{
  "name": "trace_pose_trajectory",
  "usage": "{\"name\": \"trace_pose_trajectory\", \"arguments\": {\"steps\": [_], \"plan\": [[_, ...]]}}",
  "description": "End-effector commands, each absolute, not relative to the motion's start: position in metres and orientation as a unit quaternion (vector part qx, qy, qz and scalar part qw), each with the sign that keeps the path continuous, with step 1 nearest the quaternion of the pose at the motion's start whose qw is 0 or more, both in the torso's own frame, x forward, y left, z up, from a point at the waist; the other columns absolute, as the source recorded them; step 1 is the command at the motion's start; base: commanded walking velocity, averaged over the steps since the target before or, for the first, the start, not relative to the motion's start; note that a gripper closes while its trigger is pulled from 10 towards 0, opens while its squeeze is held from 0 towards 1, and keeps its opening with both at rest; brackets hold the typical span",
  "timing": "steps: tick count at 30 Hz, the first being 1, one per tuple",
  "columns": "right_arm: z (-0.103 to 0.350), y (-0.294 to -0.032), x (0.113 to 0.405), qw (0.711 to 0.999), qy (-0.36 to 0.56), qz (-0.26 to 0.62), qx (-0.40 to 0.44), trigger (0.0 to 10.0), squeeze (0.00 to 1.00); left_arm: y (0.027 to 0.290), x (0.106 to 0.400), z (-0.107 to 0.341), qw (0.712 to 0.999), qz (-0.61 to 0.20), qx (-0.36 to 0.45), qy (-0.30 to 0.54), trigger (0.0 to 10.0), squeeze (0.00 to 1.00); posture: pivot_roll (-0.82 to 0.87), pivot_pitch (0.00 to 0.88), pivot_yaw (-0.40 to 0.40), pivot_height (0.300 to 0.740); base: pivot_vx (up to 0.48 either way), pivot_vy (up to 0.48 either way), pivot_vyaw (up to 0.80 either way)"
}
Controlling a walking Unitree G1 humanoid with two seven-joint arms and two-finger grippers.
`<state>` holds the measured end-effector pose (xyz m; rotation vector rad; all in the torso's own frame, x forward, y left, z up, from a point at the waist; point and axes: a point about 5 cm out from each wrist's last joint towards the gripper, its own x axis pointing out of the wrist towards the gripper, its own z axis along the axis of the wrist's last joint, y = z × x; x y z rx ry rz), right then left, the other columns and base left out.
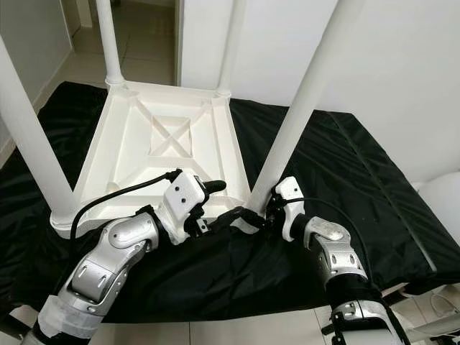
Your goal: Building children table
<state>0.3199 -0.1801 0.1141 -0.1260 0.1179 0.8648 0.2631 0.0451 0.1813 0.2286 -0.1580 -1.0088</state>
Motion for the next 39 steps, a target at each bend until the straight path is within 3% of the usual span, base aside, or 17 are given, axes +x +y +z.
{"name": "trace_pose_trajectory", "arguments": {"steps": [1, 8, 9, 16, 20, 23, 25, 27, 31, 33, 39], "plan": [[0.106, -0.174, 0.318, 0.894, 0.074, 0.437, -0.058, 0.0, 0.0, 0.043, 0.263, 0.181, 0.87, -0.474, 0.111, -0.074, 10.0, 0.0, 0.05, 0.0, -0.102, 0.74, 0.0, 0.0, 0.0], [0.105, -0.181, 0.318, 0.894, 0.075, 0.439, -0.055, 0.0, 0.0, 0.039, 0.266, 0.183, 0.865, -0.483, 0.111, -0.077, 10.0, 0.0, 0.03, 0.0, -0.09, 0.74, 0.0, 0.0, 0.0], [0.105, -0.183, 0.317, 0.901, 0.069, 0.426, -0.051, 10.0, 0.0, 0.038, 0.267, 0.184, 0.865, -0.484, 0.111, -0.076, 10.0, 0.0, 0.03, 0.0, -0.089, 0.74, 0.0, 0.0, 0.0], [0.109, -0.179, 0.314, 0.94, 0.047, 0.337, -0.021, 10.0, 0.0, 0.037, 0.266, 0.182, 0.863, -0.489, 0.108, -0.072, 10.0, 0.0, 0.02, 0.0, -0.084, 0.74, 0.0, 0.0, 0.0], [0.109, -0.177, 0.313, 0.948, 0.049, 0.314, -0.014, 10.0, 0.0, 0.036, 0.265, 0.181, 0.862, -0.49, 0.108, -0.071, 10.0, 0.0, 0.01, 0.0, -0.087, 0.74, 0.0, 0.0, 0.0], [0.106, -0.163, 0.31, 0.975, 0.05, 0.213, 0.03, 10.0, 0.0, 0.034, 0.264, 0.18, 0.858, -0.497, 0.109, -0.071, 10.0, 0.0, -0.01, 0.0, -0.087, 0.74, 0.0, 0.0, 0.0], [0.106, -0.163, 0.31, 0.975, 0.05, 0.213, 0.03, 10.0, 0.0, 0.034, 0.264, 0.18, 0.858, -0.497, 0.109, -0.071, 10.0, 0.0, -0.01, 0.0, -0.087, 0.74, 0.0, 0.0, 0.0], [0.102, -0.148, 0.304, 0.991, 0.06, 0.096, 0.07, 10.0, 0.0, 0.031, 0.263, 0.18, 0.855, -0.501, 0.108, -0.074, 10.0, 0.0, -0.01, 0.0, -0.09, 0.74, 0.0, 0.0, 0.0], [0.1, -0.141, 0.301, 0.994, 0.063, 0.057, 0.073, 10.0, 0.0, 0.03, 0.264, 0.181, 0.855, -0.502, 0.107, -0.075, 10.0, 0.0, -0.01, 0.0, -0.09, 0.74, 0.0, 0.0, 0.0], [0.102, -0.129, 0.297, 0.994, 0.065, -0.026, 0.085, 10.0, 0.0, 0.029, 0.263, 0.181, 0.854, -0.503, 0.107, -0.077, 10.0, 0.0, -0.01, 0.0, -0.088, 0.74, 0.0, 0.0, 0.0], [0.108, -0.117, 0.295, 0.994, 0.059, -0.039, 0.086, 10.0, 0.0, 0.029, 0.263, 0.181, 0.854, -0.503, 0.107, -0.078, 10.0, 0.0, -0.01, 0.0, -0.087, 0.74, 0.0, 0.0, 0.0]]}}
